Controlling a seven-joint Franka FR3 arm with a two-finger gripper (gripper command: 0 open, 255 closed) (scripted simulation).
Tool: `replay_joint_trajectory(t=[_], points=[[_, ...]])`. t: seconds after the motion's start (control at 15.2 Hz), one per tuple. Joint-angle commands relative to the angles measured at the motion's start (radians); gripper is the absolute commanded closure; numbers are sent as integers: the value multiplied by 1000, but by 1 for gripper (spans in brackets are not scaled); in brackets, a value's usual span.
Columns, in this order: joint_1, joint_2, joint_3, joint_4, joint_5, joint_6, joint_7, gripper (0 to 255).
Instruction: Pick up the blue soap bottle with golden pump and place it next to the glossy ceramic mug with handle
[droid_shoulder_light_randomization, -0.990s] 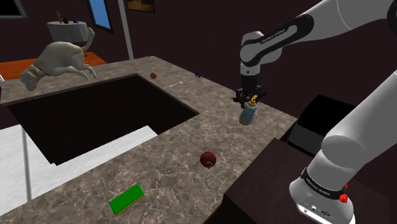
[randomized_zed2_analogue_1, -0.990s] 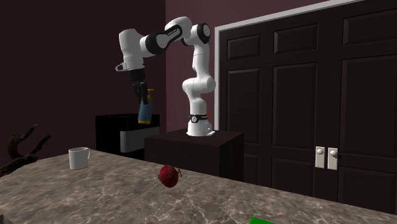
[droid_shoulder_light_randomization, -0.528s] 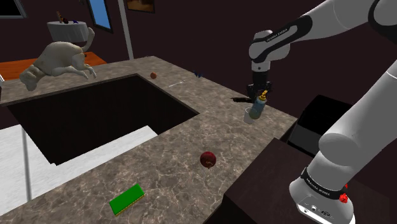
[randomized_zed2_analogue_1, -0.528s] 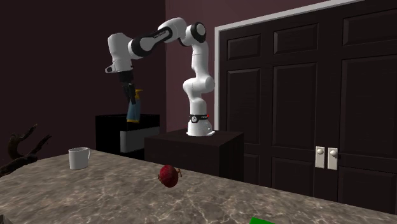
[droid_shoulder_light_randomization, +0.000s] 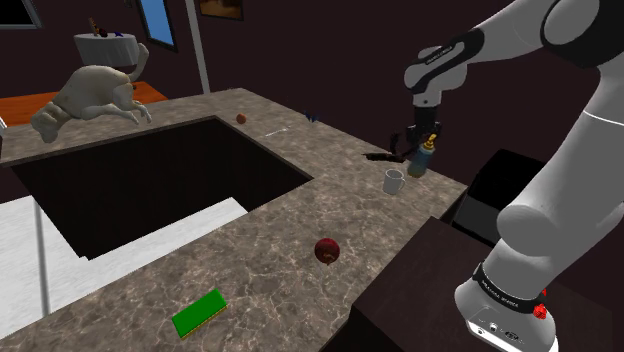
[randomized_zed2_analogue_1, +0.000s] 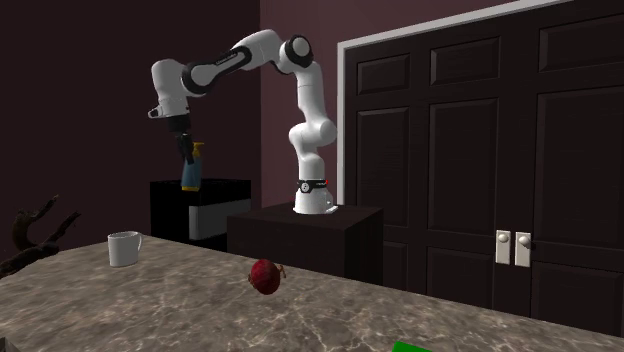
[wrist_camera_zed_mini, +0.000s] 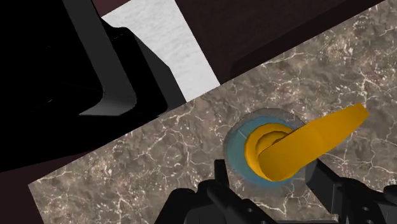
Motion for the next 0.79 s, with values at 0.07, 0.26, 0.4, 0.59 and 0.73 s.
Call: replay_joint_trajectory(t=[0.07, 0.26, 0.4, 0.59, 0.73], points=[[-36, 62, -31, 76, 3, -9, -72, 255], [-73, 130, -58, 162, 13, -22, -141, 255], [-99, 180, -72, 225, 23, -34, -186, 255], [-142, 259, -90, 331, 42, -57, -252, 255], [-173, 316, -99, 409, 56, -76, -294, 255]])
